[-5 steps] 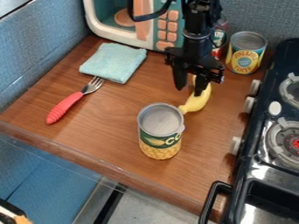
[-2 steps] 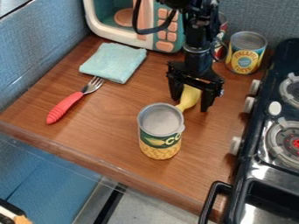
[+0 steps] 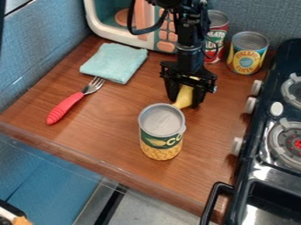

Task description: Put the banana on the blue cloth

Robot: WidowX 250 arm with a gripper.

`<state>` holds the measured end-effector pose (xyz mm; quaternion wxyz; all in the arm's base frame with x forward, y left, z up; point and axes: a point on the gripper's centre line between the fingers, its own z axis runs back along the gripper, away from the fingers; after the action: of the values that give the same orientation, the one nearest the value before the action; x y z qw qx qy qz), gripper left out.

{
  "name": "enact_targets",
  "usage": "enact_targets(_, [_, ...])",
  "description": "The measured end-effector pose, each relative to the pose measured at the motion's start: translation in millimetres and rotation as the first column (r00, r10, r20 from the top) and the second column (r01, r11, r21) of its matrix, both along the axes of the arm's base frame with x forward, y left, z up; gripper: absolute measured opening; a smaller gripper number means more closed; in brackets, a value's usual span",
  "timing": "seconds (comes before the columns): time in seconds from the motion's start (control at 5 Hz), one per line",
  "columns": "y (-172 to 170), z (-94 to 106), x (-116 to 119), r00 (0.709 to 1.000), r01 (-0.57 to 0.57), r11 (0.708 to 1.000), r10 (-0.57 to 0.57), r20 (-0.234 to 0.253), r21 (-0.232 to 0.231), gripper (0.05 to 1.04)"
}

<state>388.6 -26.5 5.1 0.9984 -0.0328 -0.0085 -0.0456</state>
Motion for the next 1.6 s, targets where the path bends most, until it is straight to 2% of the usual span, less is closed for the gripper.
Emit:
enact_targets(0.2, [2,0.2,-2,1.000,0.004,1.000,-0.003,-0.012,0.012,0.555])
enact_targets(0.4, [10,9.9,-4,1.000,0.009,1.000,-0.009,-0.017,0.020,0.555])
enact_targets(0.6, [41,37.4,-1,1.000,-0.020,0.999,0.019,0.025,0.028,0.554])
enact_targets(1.0, [107,45.1,-6,0.997,-0.079,0.994,0.078,0.017,0.077,0.554])
enact_targets(1.4, [161,17.2,3,0.986,-0.163,0.982,0.165,-0.024,0.092,0.554])
enact_targets(1.6, [168,8.8,6,0.981,-0.182,0.978,0.187,-0.041,0.096,0.629])
